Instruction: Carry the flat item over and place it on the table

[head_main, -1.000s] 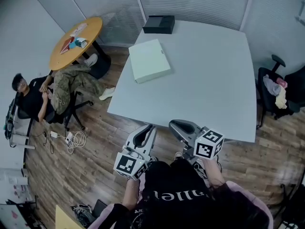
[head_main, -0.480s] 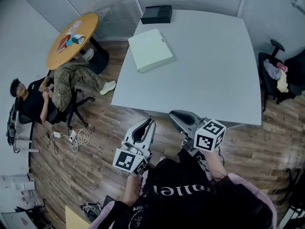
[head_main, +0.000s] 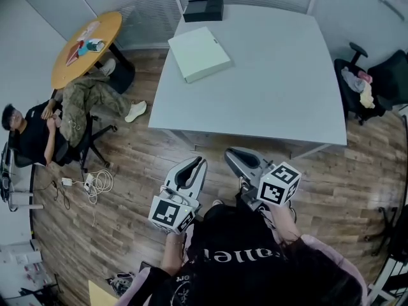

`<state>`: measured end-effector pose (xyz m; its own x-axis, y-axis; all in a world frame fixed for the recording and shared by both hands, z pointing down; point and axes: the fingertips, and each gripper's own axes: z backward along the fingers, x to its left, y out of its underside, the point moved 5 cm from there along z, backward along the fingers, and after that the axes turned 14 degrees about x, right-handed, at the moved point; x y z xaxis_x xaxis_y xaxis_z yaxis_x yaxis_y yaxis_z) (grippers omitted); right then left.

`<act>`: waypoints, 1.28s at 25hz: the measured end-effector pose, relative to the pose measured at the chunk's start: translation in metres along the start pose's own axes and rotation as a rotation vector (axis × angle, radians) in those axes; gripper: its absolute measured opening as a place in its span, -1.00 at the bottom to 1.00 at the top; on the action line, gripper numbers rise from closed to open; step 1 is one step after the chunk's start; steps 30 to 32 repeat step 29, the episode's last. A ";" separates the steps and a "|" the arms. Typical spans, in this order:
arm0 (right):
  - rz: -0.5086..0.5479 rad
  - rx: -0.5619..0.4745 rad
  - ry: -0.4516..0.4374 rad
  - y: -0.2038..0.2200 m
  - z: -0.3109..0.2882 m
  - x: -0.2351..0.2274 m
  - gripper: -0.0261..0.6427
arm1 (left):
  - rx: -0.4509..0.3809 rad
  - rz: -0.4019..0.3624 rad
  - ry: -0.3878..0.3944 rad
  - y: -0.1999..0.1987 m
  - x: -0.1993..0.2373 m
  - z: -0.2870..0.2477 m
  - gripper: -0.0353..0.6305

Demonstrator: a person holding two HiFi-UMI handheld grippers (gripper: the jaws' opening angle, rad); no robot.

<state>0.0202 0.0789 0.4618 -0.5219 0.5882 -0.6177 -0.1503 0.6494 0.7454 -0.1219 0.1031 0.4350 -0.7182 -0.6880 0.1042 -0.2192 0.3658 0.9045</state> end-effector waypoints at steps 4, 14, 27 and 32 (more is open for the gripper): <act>-0.005 -0.004 0.019 0.018 -0.003 0.022 -0.81 | -0.011 -0.011 0.022 0.010 0.002 0.021 -0.72; 0.010 -0.032 0.056 0.033 -0.005 0.052 -0.82 | -0.039 -0.030 0.069 0.020 -0.002 0.050 -0.72; 0.030 -0.039 0.068 0.041 -0.007 0.071 -0.82 | -0.067 -0.041 0.081 0.023 -0.006 0.070 -0.72; 0.028 -0.040 0.073 0.043 -0.005 0.072 -0.82 | -0.067 -0.044 0.082 0.025 -0.008 0.071 -0.72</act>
